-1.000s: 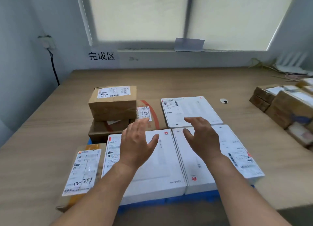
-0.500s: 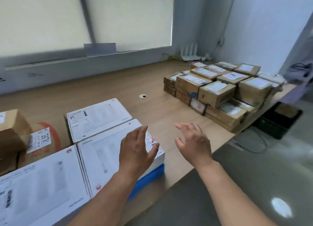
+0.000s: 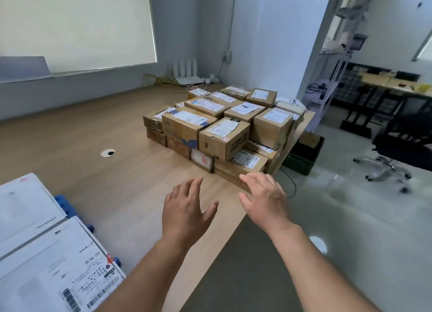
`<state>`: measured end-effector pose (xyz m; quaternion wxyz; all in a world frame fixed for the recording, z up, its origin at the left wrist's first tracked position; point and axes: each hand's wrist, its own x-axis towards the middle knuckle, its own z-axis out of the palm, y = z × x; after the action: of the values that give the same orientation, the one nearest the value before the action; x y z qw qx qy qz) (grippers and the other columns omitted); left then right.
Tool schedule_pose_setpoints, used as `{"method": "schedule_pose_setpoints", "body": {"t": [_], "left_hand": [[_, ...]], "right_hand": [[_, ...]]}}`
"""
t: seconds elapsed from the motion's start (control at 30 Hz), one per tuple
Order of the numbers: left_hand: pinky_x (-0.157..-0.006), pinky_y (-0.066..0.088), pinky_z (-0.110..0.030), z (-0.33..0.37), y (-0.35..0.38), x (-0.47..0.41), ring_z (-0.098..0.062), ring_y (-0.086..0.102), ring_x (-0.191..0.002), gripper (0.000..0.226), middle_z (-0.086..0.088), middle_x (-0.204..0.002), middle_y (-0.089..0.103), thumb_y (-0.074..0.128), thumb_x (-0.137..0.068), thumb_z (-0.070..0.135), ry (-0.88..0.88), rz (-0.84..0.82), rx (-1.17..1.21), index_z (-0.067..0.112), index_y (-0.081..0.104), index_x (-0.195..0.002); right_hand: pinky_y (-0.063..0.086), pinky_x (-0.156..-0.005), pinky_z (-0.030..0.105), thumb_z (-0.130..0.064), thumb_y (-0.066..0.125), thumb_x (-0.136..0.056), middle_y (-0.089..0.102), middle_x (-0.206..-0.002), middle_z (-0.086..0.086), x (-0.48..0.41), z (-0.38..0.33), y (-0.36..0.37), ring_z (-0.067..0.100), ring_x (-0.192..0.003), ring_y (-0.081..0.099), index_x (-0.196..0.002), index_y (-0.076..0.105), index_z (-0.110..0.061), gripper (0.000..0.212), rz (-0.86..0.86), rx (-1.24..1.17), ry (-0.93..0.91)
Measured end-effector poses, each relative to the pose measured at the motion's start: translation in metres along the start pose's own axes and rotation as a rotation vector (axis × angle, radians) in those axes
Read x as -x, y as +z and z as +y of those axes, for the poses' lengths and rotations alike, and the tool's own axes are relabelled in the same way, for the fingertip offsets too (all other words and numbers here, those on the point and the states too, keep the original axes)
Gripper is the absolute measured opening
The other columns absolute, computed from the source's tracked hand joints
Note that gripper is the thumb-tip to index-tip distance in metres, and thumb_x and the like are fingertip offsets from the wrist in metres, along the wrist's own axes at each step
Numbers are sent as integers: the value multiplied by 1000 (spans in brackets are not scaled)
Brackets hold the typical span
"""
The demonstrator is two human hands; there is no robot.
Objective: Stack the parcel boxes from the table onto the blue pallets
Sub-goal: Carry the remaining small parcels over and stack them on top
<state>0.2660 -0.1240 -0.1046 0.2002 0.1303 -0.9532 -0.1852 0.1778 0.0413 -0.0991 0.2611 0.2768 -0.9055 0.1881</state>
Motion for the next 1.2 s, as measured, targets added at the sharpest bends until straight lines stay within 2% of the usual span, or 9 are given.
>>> {"method": "schedule_pose_setpoints", "body": {"t": [0.33, 0.53, 0.67, 0.9, 1.07, 1.2], "left_hand": [[-110, 26, -30, 26, 55, -127, -15, 30, -135, 71, 6, -145, 36, 40, -89, 62, 7, -45, 48, 28, 20, -148], [-109, 24, -28, 52, 87, -163, -13, 29, -133, 71, 6, -147, 35, 38, -89, 62, 73, -63, 92, 27, 21, -148], [-109, 26, -29, 68, 100, -182, -12, 28, -134, 71, 6, -148, 33, 38, -90, 62, 71, -44, 105, 27, 19, -149], [-109, 29, -29, 102, 121, -219, -13, 30, -132, 71, 5, -144, 35, 38, -90, 62, -31, -19, 58, 27, 19, -148], [-101, 40, -30, 153, 145, -256, -13, 33, -132, 71, 5, -146, 35, 40, -89, 63, -183, 5, 68, 28, 19, -148], [-105, 37, -33, 191, 167, -280, -13, 32, -136, 74, 5, -149, 34, 39, -89, 64, -332, 0, 74, 26, 19, -149]], "right_hand": [[52, -76, 40, -15, 81, -68, 68, -97, 4, -100, 75, 37, 27, -90, 65, -105, 72, -14, 38, -40, 63, 62], [52, -77, 41, -16, 80, -69, 67, -95, 5, -122, 119, 45, 29, -88, 63, -104, 72, -14, 36, -55, 96, 120], [49, -84, 40, -19, 74, -77, 66, -103, 4, -140, 152, 46, 28, -98, 61, -111, 69, -15, 35, -99, 89, 165], [45, -94, 42, -23, 67, -86, 62, -118, 8, -191, 220, 53, 28, -112, 54, -122, 64, -12, 38, -158, -24, 179], [39, -99, 40, -34, 54, -94, 51, -134, 9, -237, 282, 59, 26, -124, 42, -135, 51, -15, 45, -264, -63, 155], [34, -104, 40, -39, 50, -95, 47, -139, 10, -272, 331, 72, 27, -129, 37, -141, 44, -16, 51, -325, -121, 147]]}}
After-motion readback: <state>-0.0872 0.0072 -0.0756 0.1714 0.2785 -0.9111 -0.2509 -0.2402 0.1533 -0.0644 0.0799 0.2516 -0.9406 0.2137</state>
